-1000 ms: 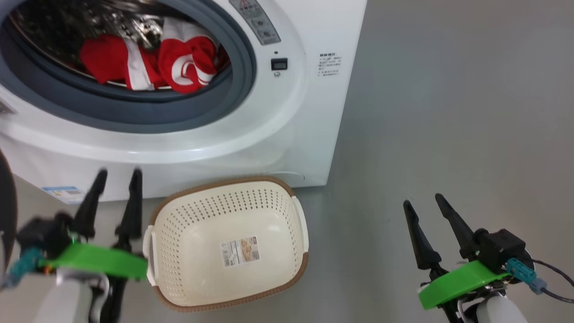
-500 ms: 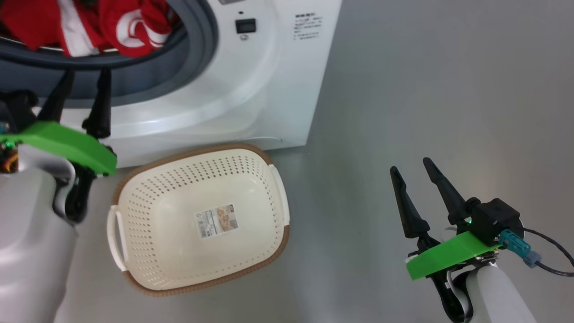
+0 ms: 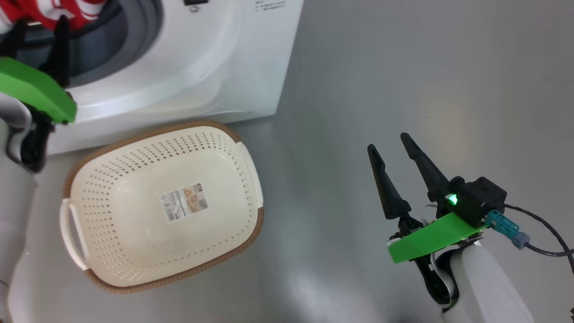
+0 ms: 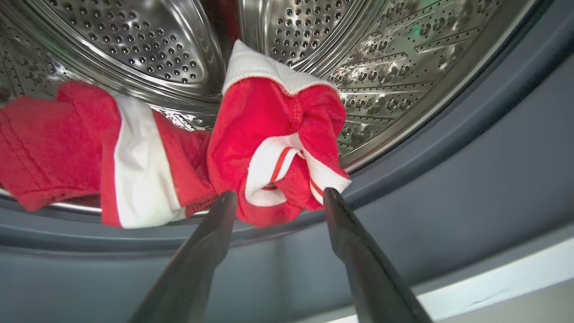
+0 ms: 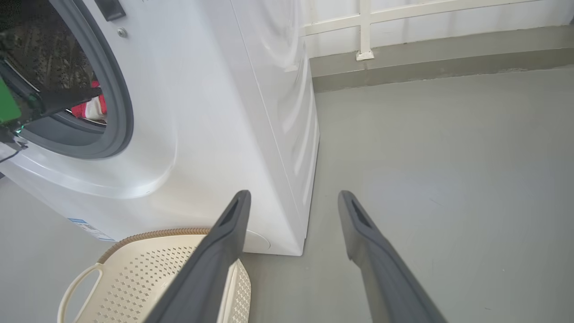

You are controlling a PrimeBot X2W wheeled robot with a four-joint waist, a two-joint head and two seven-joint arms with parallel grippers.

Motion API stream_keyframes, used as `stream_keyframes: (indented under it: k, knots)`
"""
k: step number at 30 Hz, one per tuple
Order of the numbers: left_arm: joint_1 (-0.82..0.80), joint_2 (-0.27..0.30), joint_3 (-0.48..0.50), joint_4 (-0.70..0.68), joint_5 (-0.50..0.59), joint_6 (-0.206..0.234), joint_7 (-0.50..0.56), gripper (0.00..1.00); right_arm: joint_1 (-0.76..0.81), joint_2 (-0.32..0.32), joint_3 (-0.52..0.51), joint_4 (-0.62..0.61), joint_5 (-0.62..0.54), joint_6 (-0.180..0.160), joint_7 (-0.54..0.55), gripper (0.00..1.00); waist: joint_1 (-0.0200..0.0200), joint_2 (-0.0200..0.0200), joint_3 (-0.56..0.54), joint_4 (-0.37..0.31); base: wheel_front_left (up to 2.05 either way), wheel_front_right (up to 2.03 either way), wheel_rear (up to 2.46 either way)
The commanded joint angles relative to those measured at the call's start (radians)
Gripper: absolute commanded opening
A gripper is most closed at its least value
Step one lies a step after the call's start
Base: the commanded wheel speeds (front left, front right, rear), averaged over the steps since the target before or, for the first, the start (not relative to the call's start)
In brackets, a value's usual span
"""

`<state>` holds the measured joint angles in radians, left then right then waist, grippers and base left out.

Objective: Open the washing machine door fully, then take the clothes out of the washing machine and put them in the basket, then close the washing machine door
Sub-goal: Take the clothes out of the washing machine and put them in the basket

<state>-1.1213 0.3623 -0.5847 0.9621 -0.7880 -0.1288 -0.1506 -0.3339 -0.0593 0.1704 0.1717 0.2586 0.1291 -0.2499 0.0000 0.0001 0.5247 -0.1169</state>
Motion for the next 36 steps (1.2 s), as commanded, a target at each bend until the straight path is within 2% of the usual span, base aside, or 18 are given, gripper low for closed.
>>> stream_keyframes:
  k: [1,10,22,23,24,25,36]
  knots:
    - [-0.037,0.06,0.012,0.0,-0.009,-0.002,0.0,1.0,-0.003,0.009,0.029,-0.027,0.012,0.002,-0.012,1.0,0.0,-0.0001,0.033,-0.031,0.0,0.0,0.0]
    - [-0.134,0.125,-0.053,0.084,-0.059,-0.002,-0.001,1.0,-0.02,0.009,0.055,-0.041,0.037,0.002,-0.012,1.0,0.0,-0.0001,0.087,-0.075,0.0,0.0,0.0]
    - [-0.195,0.165,-0.149,0.081,-0.142,-0.002,0.001,1.0,-0.029,0.009,0.059,-0.049,0.041,0.002,-0.012,1.0,0.0,-0.0001,0.119,-0.088,0.0,0.0,0.0]
    - [-0.196,0.167,-0.159,0.076,-0.15,-0.002,-0.001,0.62,-0.031,0.009,0.059,-0.05,0.042,0.002,-0.012,1.0,0.0,-0.0001,0.119,-0.088,0.0,0.0,0.0]
    - [-0.197,0.169,-0.166,0.074,-0.156,-0.002,-0.008,0.35,-0.032,0.009,0.059,-0.049,0.042,0.002,-0.012,1.0,0.0,-0.0001,0.118,-0.086,0.0,0.0,0.0]
    - [-0.196,0.169,-0.174,0.073,-0.164,-0.002,-0.013,0.0,-0.034,0.009,0.059,-0.049,0.042,0.002,-0.012,1.0,0.0,-0.0001,0.117,-0.085,0.0,0.0,0.0]
    - [-0.163,0.137,-0.251,0.025,-0.265,-0.002,-0.09,0.0,-0.035,0.009,0.022,-0.039,0.032,0.002,-0.012,1.0,0.0,-0.0001,0.077,-0.038,0.0,0.0,0.0]
